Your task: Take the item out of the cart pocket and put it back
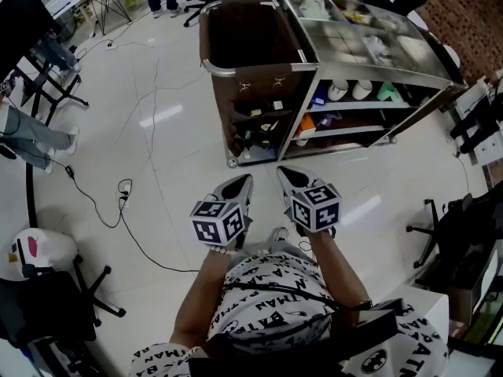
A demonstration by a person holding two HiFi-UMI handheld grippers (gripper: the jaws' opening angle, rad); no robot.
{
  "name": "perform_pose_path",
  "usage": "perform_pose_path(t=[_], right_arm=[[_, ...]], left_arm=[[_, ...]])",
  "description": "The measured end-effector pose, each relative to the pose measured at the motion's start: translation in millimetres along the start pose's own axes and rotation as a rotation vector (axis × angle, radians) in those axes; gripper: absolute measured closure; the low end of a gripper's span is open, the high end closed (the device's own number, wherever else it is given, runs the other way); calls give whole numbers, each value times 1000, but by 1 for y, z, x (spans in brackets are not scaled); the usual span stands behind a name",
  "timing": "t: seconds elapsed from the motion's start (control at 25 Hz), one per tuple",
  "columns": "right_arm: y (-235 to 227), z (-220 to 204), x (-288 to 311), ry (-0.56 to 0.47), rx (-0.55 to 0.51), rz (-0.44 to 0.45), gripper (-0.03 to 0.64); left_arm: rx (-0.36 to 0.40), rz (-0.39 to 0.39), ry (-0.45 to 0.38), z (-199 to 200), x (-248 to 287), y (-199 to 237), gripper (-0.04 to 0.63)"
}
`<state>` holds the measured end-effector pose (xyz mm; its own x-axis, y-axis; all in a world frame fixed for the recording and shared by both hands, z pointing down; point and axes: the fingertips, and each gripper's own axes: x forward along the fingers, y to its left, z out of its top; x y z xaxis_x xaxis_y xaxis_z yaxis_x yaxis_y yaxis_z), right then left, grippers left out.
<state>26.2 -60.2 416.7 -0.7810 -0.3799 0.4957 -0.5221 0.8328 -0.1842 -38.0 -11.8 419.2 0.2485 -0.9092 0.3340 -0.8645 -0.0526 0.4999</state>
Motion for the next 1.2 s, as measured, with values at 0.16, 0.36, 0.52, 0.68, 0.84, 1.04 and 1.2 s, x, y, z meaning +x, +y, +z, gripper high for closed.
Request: perform_pose_path(t=[0.16, 0.36, 0.52, 0.68, 0.84, 1.04, 1.2], right_arm=[[0, -1, 3, -9, 9, -30, 604], [-6, -11, 5, -21, 26, -134, 598], [-16, -26, 13, -13, 62, -196, 531], [-31, -45, 34, 31, 80, -232, 515], [-57, -68, 70, 89, 132, -242, 418], [-97, -102, 131, 138, 188, -254, 390], [-130, -133, 180, 178, 217, -269, 390]], left_arm=[[-1, -11, 0, 2, -3, 5, 595], [4, -37, 27, -3, -10, 15, 595], [26, -68, 63, -9, -9, 26, 595], [41, -93, 105, -20, 4, 40, 595], [41, -93, 130, -29, 31, 56, 595], [79, -46, 173, -49, 85, 92, 595], [106, -8, 247, -75, 137, 126, 595]])
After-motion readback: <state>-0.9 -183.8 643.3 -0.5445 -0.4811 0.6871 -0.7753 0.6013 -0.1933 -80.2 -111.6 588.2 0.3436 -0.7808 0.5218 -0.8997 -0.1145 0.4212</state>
